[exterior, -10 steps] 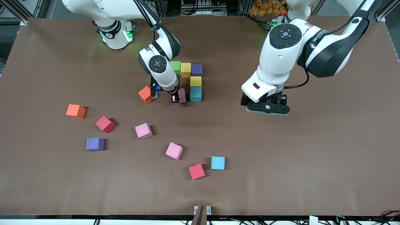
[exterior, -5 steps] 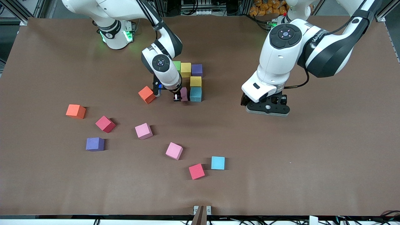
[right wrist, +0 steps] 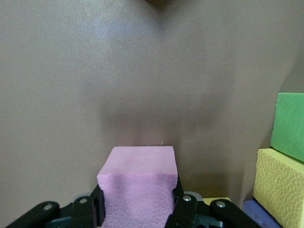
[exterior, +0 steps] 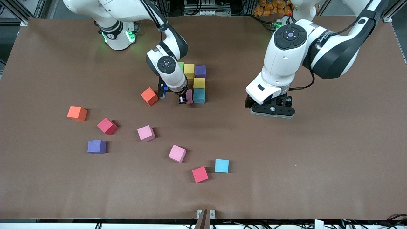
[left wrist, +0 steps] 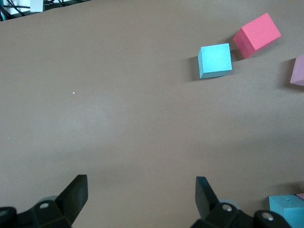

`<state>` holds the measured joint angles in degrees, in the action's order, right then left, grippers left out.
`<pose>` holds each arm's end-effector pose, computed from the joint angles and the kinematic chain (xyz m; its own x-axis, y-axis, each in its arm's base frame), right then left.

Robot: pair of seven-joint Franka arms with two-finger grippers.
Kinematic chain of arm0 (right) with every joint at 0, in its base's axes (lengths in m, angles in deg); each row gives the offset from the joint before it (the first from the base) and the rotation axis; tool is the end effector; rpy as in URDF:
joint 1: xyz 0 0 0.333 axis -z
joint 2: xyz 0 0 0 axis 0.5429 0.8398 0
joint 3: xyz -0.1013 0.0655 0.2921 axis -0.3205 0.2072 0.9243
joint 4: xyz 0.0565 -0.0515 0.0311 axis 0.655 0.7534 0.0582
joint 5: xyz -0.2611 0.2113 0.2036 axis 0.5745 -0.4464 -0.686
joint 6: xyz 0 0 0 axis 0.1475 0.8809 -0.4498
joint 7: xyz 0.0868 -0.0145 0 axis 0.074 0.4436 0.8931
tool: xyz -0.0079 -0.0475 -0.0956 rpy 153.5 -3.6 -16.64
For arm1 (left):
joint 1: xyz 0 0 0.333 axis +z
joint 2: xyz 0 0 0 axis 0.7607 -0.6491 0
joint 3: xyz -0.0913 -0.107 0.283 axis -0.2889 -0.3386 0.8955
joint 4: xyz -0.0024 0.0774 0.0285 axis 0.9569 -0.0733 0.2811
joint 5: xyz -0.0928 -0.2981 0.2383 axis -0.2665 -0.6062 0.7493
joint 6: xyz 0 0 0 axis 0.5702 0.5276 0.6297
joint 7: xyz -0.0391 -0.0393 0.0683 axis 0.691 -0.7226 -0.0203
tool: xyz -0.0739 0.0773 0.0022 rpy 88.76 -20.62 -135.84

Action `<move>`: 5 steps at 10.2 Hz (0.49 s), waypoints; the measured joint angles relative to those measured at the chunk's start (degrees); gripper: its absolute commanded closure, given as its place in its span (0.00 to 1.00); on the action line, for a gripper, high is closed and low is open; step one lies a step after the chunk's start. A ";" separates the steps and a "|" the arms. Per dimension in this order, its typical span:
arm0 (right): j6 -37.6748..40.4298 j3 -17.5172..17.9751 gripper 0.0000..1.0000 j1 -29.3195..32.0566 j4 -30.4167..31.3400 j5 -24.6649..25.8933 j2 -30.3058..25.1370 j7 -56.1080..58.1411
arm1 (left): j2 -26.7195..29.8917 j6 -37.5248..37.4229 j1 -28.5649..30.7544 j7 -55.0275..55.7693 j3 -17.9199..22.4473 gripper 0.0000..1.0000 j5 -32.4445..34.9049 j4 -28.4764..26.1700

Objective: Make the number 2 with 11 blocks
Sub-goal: 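Lower the pink cube beside the cyan cube with the right gripper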

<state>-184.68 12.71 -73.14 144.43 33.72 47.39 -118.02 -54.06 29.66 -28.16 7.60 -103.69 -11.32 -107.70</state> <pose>0.4198 0.4057 0.2107 0.0035 -0.9959 -0.0899 -0.9969 -0.0106 0.0785 0.5677 -0.3195 0.4934 0.9695 -0.1841 0.1619 -0.1705 -0.9809 -0.0941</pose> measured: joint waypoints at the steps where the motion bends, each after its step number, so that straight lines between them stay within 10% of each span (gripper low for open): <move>1: 0.01 0.01 1.00 -0.01 -0.02 0.00 0.03 -0.01 | 0.00 0.00 0.00 0.00 0.00 0.00 0.00 0.00; 3: 0.03 0.04 0.89 -0.08 -0.03 0.00 0.05 -0.01 | 0.00 0.00 0.01 0.00 0.00 0.00 0.00 0.00; 4: 0.06 0.07 0.60 -0.21 -0.03 0.00 0.06 -0.01 | 0.00 0.00 0.01 0.00 0.00 0.00 0.00 0.00; 5: 0.11 0.10 0.01 -0.32 -0.03 0.00 0.06 -0.01 | 0.00 0.00 0.01 0.00 0.00 0.00 0.00 0.00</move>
<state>-184.57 12.82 -73.46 144.40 33.72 47.45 -118.03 -54.06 29.66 -28.15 7.60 -103.69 -11.32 -107.70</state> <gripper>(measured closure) 0.467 0.000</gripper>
